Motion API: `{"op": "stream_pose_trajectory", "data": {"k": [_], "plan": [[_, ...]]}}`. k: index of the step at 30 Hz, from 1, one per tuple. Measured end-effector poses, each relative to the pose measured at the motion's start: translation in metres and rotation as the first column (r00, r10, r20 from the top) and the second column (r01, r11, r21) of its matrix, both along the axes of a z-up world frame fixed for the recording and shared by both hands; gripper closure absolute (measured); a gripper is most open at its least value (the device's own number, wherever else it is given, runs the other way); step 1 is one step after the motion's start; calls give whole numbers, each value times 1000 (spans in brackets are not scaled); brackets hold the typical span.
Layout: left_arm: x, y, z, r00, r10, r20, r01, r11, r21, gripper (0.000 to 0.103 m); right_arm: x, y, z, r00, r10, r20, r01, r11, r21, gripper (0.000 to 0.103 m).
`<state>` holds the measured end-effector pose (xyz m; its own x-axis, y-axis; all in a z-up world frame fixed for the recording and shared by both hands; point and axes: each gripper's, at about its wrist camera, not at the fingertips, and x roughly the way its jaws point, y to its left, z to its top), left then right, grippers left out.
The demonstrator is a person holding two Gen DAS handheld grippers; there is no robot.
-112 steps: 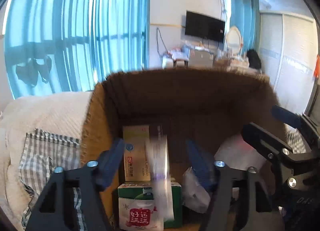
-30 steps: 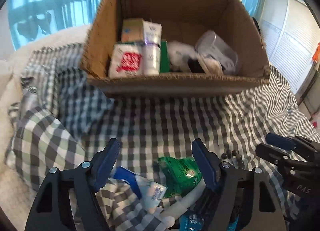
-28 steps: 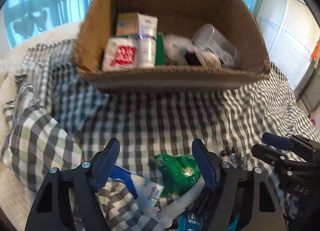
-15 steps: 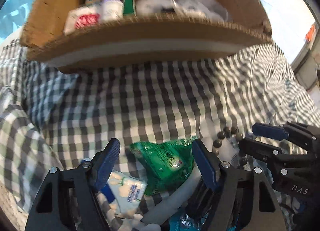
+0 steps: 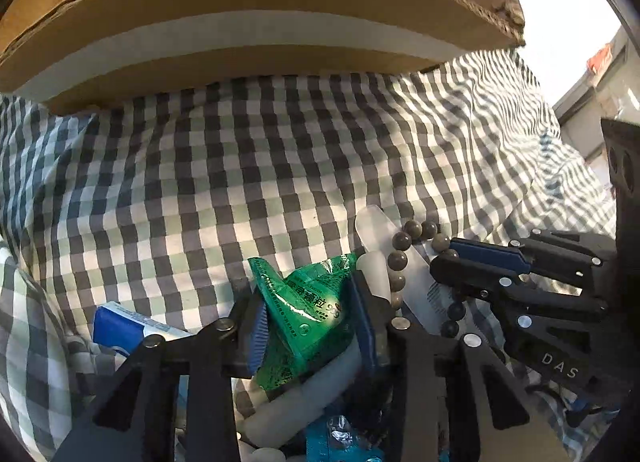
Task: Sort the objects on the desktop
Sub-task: 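Grasp the green packet with the left gripper while the right grasps the bead bracelet, then carry the green packet and bead bracelet over the cardboard box with both grippers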
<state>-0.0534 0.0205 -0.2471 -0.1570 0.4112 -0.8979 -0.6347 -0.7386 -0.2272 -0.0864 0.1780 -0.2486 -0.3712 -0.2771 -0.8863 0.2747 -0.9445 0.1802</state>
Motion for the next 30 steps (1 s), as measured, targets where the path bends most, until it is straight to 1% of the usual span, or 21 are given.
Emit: {"op": "stream_pose_trajectory", "data": {"k": [2, 6, 10, 13, 14, 18, 20, 23, 30], "plan": [[2, -2, 4, 1000, 1, -7, -1, 1000, 14, 70, 4, 3, 8, 1000, -9, -30, 9, 1000, -10, 92], [5, -8, 19, 999, -1, -46, 2, 1000, 27, 71, 10, 2, 22, 996, -6, -84, 4, 1000, -21, 92], [4, -21, 32, 996, 20, -87, -15, 998, 58, 72, 16, 8, 30, 994, -17, -107, 14, 999, -36, 92], [9, -27, 47, 991, 43, -124, -32, 995, 91, 73, 19, 16, 36, 992, -34, -120, 27, 998, -56, 92], [10, -28, 49, 990, 49, -131, -36, 994, 100, 73, 19, 11, 37, 990, -40, -136, 32, 998, -54, 92], [13, -37, 65, 980, 89, -179, -66, 989, 131, 73, 29, 14, 58, 975, -55, -216, 39, 996, -74, 93], [11, -47, 72, 976, 101, -195, -74, 987, 141, 73, 34, 13, 66, 969, -49, -244, 31, 996, -78, 93], [11, -57, 85, 968, 127, -218, -89, 980, 177, 73, 41, 14, 78, 956, -52, -288, 27, 996, -90, 93], [22, -56, 119, 939, 154, -308, -81, 969, 235, 73, 56, 24, 120, 916, -70, -395, 16, 990, -140, 92]]}}
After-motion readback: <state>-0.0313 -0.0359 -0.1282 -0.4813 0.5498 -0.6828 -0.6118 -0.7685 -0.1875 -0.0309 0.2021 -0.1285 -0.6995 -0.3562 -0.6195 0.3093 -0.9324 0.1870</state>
